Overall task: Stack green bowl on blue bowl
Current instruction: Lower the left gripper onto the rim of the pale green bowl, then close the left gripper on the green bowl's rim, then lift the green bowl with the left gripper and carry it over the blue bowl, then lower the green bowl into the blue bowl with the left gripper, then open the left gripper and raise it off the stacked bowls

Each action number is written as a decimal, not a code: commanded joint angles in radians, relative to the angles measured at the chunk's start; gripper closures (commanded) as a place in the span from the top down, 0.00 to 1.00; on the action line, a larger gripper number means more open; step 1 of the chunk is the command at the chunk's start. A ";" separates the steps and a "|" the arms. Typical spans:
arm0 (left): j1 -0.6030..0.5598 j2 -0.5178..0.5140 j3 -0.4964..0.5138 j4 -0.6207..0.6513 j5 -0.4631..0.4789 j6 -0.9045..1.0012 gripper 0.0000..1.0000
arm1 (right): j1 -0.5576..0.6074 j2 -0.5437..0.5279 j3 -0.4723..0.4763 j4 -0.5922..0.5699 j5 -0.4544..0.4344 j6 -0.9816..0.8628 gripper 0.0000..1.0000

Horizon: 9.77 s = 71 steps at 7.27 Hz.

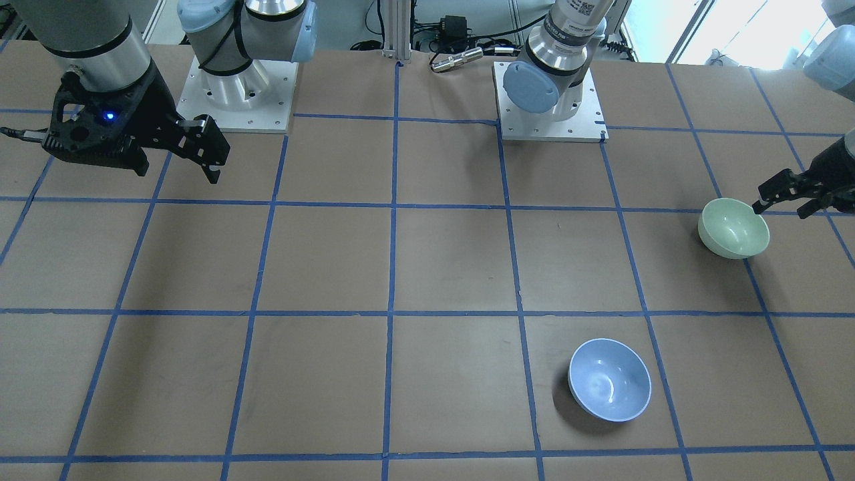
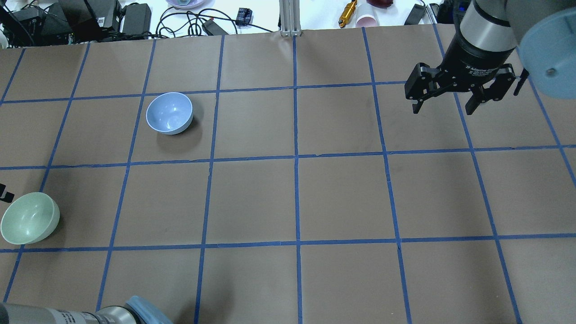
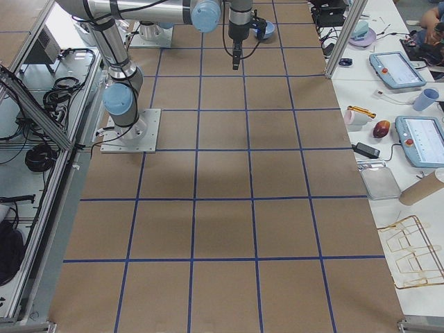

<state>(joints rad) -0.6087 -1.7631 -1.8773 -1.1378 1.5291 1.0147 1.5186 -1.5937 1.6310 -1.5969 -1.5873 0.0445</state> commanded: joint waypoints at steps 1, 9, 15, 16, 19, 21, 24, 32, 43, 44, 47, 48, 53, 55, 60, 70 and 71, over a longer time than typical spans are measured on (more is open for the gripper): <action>0.055 -0.068 -0.008 0.047 -0.038 0.076 1.00 | 0.000 0.000 0.000 0.000 0.000 0.000 1.00; 0.066 -0.141 -0.065 0.156 -0.026 0.131 1.00 | 0.000 0.000 0.000 0.000 0.000 0.000 1.00; 0.067 -0.182 -0.065 0.162 -0.024 0.130 0.94 | 0.000 0.000 0.001 0.000 0.000 0.000 1.00; 0.079 -0.188 -0.065 0.164 -0.026 0.130 0.94 | 0.000 0.000 0.000 0.000 0.000 0.000 1.00; 0.095 -0.194 -0.065 0.162 -0.026 0.131 0.67 | 0.000 0.000 0.000 0.000 0.000 0.000 1.00; 0.095 -0.194 -0.065 0.161 -0.035 0.131 0.33 | 0.000 0.000 0.000 0.000 0.000 0.000 1.00; 0.095 -0.194 -0.063 0.159 -0.032 0.131 0.00 | 0.000 0.000 0.001 0.000 0.000 0.000 1.00; 0.083 -0.156 -0.054 0.119 -0.037 0.128 0.00 | 0.000 0.000 0.000 0.000 0.000 0.000 1.00; -0.299 -0.180 0.289 -0.224 -0.340 -0.328 0.00 | 0.000 0.000 0.000 0.000 0.000 0.000 1.00; -0.354 -0.202 0.334 -0.226 -0.345 -0.413 0.00 | 0.000 0.000 0.000 0.000 0.000 0.000 1.00; -0.462 -0.281 0.372 -0.186 -0.396 -0.635 0.00 | 0.000 0.000 0.000 0.000 0.001 0.000 1.00; -0.501 -0.297 0.382 -0.137 -0.396 -0.672 0.00 | 0.000 0.000 0.000 0.000 0.000 0.000 1.00; -0.517 -0.352 0.400 -0.100 -0.394 -0.700 0.00 | 0.000 0.000 0.000 0.000 0.000 0.000 1.00; -0.537 -0.354 0.402 -0.100 -0.394 -0.723 0.00 | 0.000 0.000 0.000 0.000 0.000 0.000 1.00; -0.542 -0.352 0.379 -0.099 -0.392 -0.723 0.01 | 0.000 0.000 0.000 0.000 0.000 0.000 1.00; -0.615 -0.244 0.389 -0.121 -0.345 -0.852 1.00 | 0.000 0.000 0.000 0.000 0.000 0.000 1.00; -0.637 -0.199 0.391 -0.141 -0.258 -0.854 1.00 | 0.000 0.000 0.000 0.000 0.000 0.000 1.00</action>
<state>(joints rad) -1.2144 -2.0133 -1.4887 -1.2573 1.1926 0.1717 1.5186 -1.5938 1.6306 -1.5969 -1.5876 0.0445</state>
